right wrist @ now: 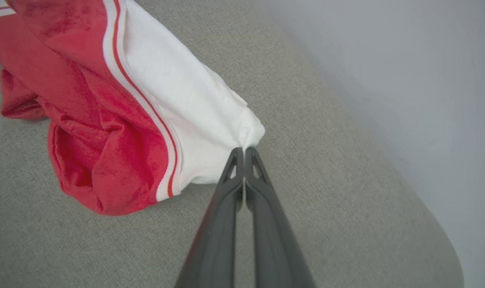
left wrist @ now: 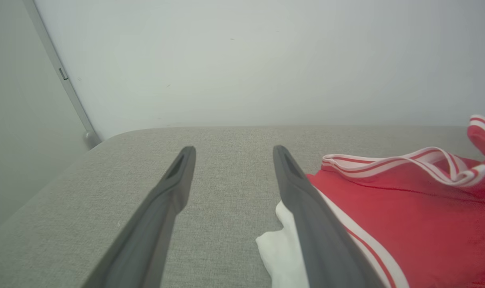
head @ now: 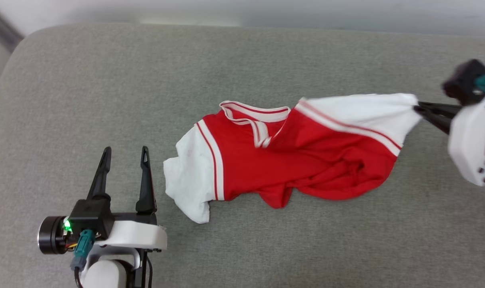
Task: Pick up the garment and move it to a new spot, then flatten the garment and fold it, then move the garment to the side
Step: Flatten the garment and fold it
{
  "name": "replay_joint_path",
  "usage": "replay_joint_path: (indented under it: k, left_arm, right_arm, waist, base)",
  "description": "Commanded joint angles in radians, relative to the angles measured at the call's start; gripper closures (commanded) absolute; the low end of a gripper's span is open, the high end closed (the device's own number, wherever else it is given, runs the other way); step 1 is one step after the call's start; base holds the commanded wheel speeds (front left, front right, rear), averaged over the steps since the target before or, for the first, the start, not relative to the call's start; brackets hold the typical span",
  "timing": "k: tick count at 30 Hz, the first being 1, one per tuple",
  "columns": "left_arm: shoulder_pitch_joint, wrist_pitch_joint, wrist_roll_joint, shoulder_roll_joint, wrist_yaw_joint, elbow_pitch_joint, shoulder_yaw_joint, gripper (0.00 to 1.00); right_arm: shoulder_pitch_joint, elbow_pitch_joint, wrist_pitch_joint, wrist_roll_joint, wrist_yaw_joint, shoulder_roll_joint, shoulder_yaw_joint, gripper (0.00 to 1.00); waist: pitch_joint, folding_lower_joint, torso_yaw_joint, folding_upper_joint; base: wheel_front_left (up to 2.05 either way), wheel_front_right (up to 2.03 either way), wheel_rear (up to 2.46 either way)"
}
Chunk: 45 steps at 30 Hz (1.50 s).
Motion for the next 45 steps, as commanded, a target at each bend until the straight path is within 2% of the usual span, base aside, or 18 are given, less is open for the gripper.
replay_joint_path:
  k: [1, 6, 10, 12, 17, 21, 22, 23, 29, 32, 35, 39, 45]
  left_arm:
    - [0.013, -0.003, 0.003, -0.004, -0.004, -0.003, 0.006, 0.00]
    - [0.039, -0.003, 0.005, -0.006, -0.011, -0.002, 0.024, 0.00]
    - [0.043, -0.003, 0.010, -0.008, -0.014, -0.001, 0.024, 0.00]
    - [0.042, -0.003, 0.010, -0.009, -0.018, -0.001, 0.024, 0.00]
    - [0.031, -0.003, 0.017, -0.011, -0.029, 0.006, 0.022, 0.00]
    - [0.027, -0.003, 0.021, -0.012, -0.031, 0.016, 0.025, 0.00]
    - [0.031, -0.003, 0.024, -0.012, -0.032, 0.018, 0.029, 0.00]
    - [0.035, -0.003, 0.025, -0.010, -0.032, 0.021, 0.032, 0.00]
    - [0.047, -0.003, 0.030, 0.006, -0.040, 0.026, 0.053, 0.00]
    - [0.022, -0.003, 0.038, 0.029, -0.044, 0.018, 0.063, 0.00]
    - [-0.022, -0.003, 0.047, 0.062, -0.061, 0.023, 0.069, 0.00]
    - [-0.115, -0.002, 0.056, 0.119, -0.096, 0.056, 0.064, 0.00]
    - [-0.285, 0.111, 0.033, 0.206, -0.157, 0.109, 0.040, 0.00]
  right_arm:
    - [0.029, -0.007, -0.010, 0.009, -0.001, -0.017, -0.011, 1.00]
    - [0.178, -0.028, -0.047, 0.046, -0.001, -0.098, -0.087, 1.00]
    - [0.343, 0.004, -0.072, 0.069, -0.001, -0.118, -0.139, 1.00]
    - [0.423, 0.032, -0.081, 0.086, -0.001, -0.109, -0.164, 1.00]
    - [0.595, 0.132, -0.083, 0.108, -0.001, -0.038, -0.200, 1.00]
    - [0.660, 0.194, -0.135, 0.098, 0.000, 0.034, -0.252, 1.00]
    - [0.667, 0.201, -0.155, 0.102, -0.001, 0.047, -0.276, 0.58]
    - [0.668, 0.207, -0.182, 0.094, -0.001, 0.057, -0.303, 0.00]
    - [0.693, 0.202, -0.322, 0.032, -0.001, 0.091, -0.474, 0.00]
    - [0.700, 0.197, -0.393, -0.041, -0.001, 0.115, -0.586, 0.00]
    - [0.721, 0.184, -0.456, -0.137, -0.001, 0.168, -0.720, 0.00]
    - [0.771, 0.136, -0.502, -0.301, -0.001, 0.287, -0.911, 0.00]
    - [0.887, -0.012, -0.521, -0.514, -0.001, 0.497, -1.136, 0.00]
  waist:
    - [-0.019, 0.0000, -0.021, 0.0000]
    - [-0.037, 0.0000, -0.055, 0.0000]
    - [-0.040, 0.0000, -0.070, 0.0000]
    - [-0.039, 0.0000, -0.075, 0.0000]
    - [-0.034, 0.0000, -0.074, 0.0000]
    - [-0.043, 0.0000, -0.073, 0.0000]
    - [-0.049, 0.0000, -0.074, 0.0000]
    - [-0.056, 0.0000, -0.075, 0.0000]
    - [-0.101, 0.0000, -0.089, 0.0000]
    - [-0.117, 0.0000, -0.096, 0.0000]
    - [-0.122, 0.0000, -0.101, 0.0000]
    - [-0.118, 0.0000, -0.108, 0.0000]
    - [-0.098, 0.0000, -0.125, 0.0000]
  base:
    - [0.00, 0.00, 0.00]
    - [0.00, 0.00, 0.00]
    - [0.00, 0.00, 0.00]
    - [0.00, 0.00, 0.00]
    - [0.00, 0.00, 0.00]
    - [0.00, 0.00, 0.00]
    - [0.00, 0.00, 0.00]
    - [0.00, 0.00, 0.00]
    - [0.00, 0.00, 0.00]
    - [0.00, 0.00, 0.00]
    - [0.00, 0.00, 0.00]
    - [0.00, 0.00, 0.00]
    - [0.00, 0.00, 0.00]
